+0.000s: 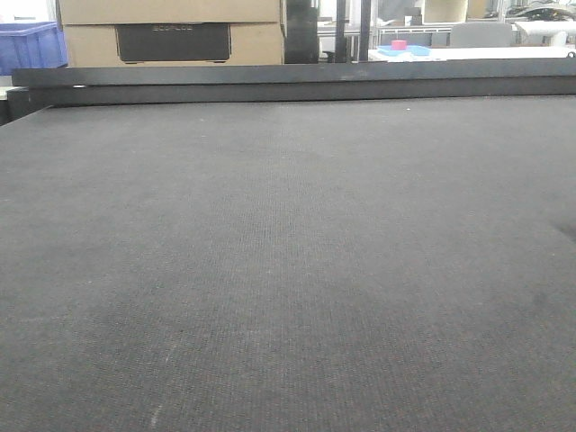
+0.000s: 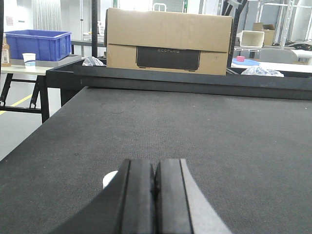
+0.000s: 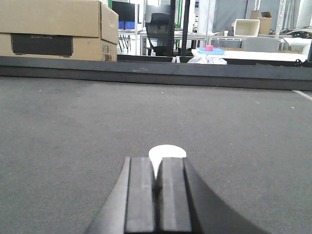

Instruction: Place valve from conveyor to right shelf box

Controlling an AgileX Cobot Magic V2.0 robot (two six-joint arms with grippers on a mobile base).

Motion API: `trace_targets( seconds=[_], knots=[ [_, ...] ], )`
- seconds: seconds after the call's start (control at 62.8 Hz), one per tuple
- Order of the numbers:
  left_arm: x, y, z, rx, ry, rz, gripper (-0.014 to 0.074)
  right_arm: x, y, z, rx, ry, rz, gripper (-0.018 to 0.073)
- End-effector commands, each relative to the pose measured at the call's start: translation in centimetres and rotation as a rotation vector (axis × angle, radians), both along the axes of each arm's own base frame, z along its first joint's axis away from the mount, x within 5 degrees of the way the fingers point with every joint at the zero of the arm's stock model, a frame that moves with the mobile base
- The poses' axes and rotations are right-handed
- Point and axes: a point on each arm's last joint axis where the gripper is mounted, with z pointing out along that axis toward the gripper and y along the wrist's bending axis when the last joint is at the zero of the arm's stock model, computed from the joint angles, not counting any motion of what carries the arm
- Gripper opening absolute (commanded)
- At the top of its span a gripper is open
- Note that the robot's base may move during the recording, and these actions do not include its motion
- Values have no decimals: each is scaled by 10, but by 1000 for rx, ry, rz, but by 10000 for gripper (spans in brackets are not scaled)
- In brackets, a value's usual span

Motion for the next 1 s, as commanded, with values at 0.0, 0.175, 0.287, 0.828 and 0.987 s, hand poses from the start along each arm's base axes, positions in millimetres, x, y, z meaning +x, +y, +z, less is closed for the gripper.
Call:
trace_targets(
  seconds=[0.0, 0.175, 0.287, 0.828, 0.987],
  knots=[
    [-1, 0, 3, -6, -23, 2, -111, 0, 0, 2, -11, -24, -1, -162],
    [-1, 0, 3, -6, -23, 2, -111, 0, 0, 2, -11, -24, -1, -162],
    [-1, 0, 3, -6, -23, 2, -111, 0, 0, 2, -11, -24, -1, -162],
    [-1, 0, 3, -6, -23, 2, -111, 0, 0, 2, -11, -24, -1, -162],
    [-1, 0, 7, -10, -69, 1, -111, -1, -1, 6, -6, -64, -6, -162]
  ],
)
